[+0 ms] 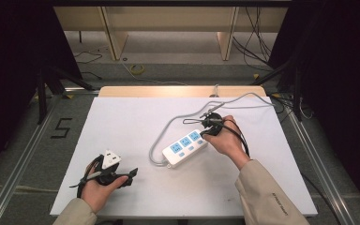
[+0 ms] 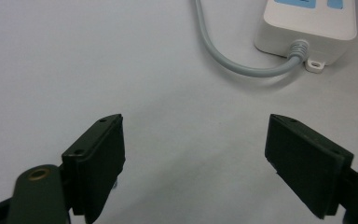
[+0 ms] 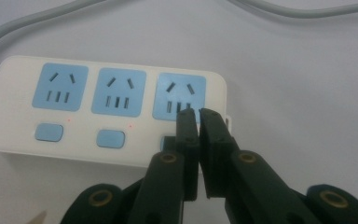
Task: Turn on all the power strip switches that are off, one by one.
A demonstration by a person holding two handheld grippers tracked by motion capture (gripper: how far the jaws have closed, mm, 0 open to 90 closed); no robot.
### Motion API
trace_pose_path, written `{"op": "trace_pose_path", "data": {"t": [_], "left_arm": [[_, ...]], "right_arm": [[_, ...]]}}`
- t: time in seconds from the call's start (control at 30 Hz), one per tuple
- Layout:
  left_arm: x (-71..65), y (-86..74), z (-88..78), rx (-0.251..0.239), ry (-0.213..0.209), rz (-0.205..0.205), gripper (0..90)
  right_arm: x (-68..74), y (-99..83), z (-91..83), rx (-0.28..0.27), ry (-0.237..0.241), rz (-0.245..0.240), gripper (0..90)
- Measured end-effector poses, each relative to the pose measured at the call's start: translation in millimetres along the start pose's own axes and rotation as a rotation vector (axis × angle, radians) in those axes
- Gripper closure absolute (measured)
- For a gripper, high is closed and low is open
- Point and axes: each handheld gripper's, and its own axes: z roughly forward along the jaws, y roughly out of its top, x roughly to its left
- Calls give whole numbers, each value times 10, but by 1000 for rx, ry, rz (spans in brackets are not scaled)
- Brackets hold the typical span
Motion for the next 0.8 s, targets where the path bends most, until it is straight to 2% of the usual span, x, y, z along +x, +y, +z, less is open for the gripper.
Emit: {"op": "trace_pose_path", "data": {"t": [0.2,0.37,0.8], "left_arm": [[-9,-2,10,1,-3,-3,198],[-4,-2,8,4,-4,-4,197],[-15,2,22,11,-8,2,198]], "right_arm": [[-44,-84,-67,-10,10,11,855],[-90,-156,-134,-19,-1,9,826],[-141,-365,-275,-47,3,17,698]]}}
